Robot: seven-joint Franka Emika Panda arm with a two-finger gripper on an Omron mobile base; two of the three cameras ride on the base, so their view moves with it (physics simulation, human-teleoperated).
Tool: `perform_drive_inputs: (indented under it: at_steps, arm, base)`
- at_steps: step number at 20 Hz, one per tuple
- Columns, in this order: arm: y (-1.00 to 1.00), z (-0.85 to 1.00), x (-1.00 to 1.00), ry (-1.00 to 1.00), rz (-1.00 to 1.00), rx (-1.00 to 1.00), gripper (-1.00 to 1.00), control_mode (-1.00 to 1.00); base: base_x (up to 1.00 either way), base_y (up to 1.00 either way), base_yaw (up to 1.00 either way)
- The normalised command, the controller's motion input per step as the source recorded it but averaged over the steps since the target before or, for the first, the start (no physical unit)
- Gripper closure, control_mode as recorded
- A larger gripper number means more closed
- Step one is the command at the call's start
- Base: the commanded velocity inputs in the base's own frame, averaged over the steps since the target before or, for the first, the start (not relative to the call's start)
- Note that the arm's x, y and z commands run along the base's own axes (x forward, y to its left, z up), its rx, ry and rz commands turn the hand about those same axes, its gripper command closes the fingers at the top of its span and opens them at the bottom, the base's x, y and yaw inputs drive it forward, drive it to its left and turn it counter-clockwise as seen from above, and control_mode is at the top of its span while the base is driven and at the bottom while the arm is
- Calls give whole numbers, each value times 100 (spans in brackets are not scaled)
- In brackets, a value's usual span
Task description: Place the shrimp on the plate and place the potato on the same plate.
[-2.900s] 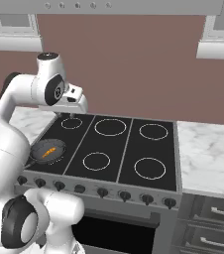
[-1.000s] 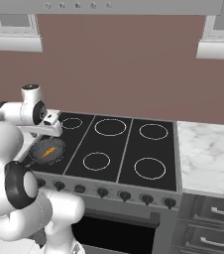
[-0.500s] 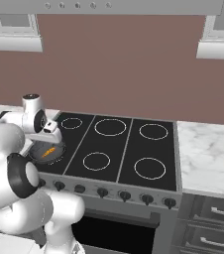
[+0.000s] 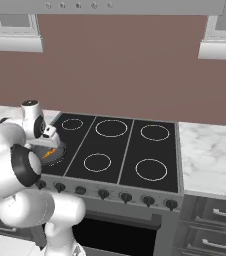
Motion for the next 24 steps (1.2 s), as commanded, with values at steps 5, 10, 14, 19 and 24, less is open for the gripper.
perform_drive_inputs:
  at_steps: [5,10,14,19,24]
  arm:
    - [10,-19,10,0,0,0,-100,-100]
    - [5,-18,3,0,0,0,-100,-100]
    - [3,-18,7,0,0,0,-100,-100]
    - [0,-21,18,0,0,0,-100,-100]
    - [0,-10,31,0,0,0,-100,-100]
  base:
    - [0,0,0]
    - [0,0,0]
    - [0,0,0]
    - [0,0,0]
    - [0,0,0]
